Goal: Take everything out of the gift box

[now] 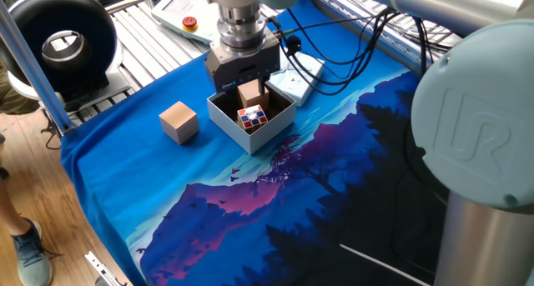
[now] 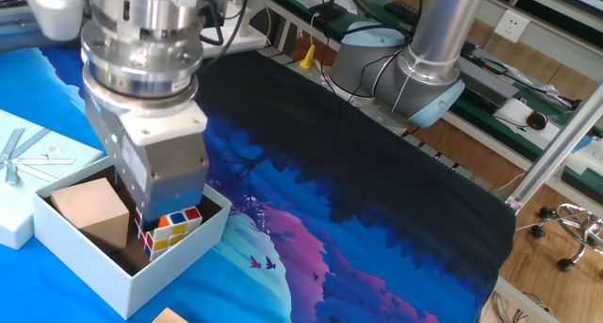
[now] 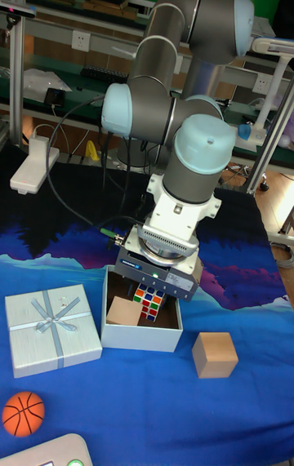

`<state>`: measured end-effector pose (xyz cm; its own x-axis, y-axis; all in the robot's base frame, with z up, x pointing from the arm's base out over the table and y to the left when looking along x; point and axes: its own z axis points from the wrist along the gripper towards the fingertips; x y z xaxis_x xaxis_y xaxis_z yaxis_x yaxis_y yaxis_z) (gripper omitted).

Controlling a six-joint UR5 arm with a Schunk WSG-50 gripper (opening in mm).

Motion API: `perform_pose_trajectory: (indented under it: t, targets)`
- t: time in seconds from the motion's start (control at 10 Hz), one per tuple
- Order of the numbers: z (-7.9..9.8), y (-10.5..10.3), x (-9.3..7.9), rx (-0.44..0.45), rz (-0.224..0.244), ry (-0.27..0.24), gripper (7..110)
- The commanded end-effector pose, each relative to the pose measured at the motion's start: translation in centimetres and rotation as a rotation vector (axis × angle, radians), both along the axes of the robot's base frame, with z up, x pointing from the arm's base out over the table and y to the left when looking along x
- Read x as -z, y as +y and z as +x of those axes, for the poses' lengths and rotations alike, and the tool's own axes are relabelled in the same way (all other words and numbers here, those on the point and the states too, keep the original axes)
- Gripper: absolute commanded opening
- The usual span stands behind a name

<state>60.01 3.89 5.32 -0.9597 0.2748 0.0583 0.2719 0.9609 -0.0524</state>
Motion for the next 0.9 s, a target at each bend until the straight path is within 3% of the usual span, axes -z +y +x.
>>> perform_pose_trajectory:
  t: [0.0, 0.2, 0.8]
  targets:
    - [0.2, 0.6, 0.6, 0.016, 0.017, -0.015, 88]
    - [-0.1, 0.4, 1.2, 0.037, -0.002, -0.022, 88]
    - [-2.7, 0.3, 2.2, 0.031, 0.006, -0.031, 88]
